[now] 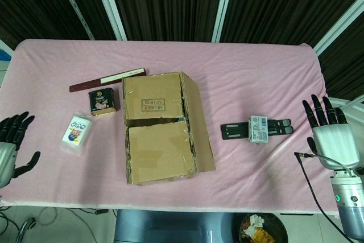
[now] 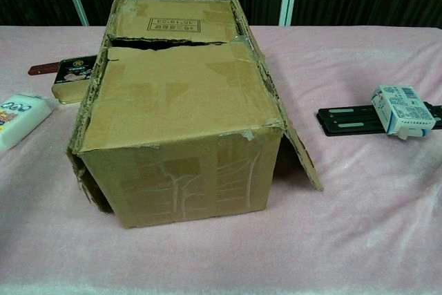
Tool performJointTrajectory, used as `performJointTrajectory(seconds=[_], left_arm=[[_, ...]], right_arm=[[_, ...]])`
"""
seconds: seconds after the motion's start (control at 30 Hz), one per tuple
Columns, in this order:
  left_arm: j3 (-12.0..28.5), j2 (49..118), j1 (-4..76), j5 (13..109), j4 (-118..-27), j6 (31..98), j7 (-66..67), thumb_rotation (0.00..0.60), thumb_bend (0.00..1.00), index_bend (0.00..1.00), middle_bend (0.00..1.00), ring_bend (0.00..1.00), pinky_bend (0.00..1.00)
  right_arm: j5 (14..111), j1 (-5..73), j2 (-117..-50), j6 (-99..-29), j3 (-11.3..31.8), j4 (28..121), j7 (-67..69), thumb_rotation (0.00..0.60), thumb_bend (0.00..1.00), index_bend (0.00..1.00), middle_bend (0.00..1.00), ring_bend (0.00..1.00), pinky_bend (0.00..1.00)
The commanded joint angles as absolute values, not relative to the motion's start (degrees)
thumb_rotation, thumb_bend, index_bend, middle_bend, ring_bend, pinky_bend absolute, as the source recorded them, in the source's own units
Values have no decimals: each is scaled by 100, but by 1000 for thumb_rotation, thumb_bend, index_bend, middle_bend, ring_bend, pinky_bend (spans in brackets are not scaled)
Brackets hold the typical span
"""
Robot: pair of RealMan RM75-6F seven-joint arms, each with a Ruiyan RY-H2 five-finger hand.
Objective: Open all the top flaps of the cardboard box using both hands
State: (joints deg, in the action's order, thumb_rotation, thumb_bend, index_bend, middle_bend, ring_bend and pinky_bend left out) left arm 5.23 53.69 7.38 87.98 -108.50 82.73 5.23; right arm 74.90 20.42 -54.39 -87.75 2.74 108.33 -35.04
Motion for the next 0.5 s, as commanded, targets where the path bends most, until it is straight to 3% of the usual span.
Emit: performJointTrajectory(seconds=[0.03,0.23,0.37,0.5], left_arm=[[883,4894,1498,7980,-12075,7158,1044,600,437,48,41,8,94],[1562,4734,2893,5852,-12909,5872,1970,600,624,77,83,46,163],[1868,5081,4112,4339,-12728,5365,2712,600,718,92,105,60,185],[1928,5507,5125,3021,-12432,5277,3263,600,773,121,174,129,240]], right_arm=[[7558,1933,-5580,-8793,314,10635,-3207,600,329,0,0,0,231],[7582,1851,-5715,-8711,429,10354,-2785,600,329,0,0,0,231],[7492,1800,-5701,-8583,484,10252,-2562,600,329,0,0,0,231],[7436,1759,-5676,-8511,545,10188,-2412,600,330,0,0,0,231]])
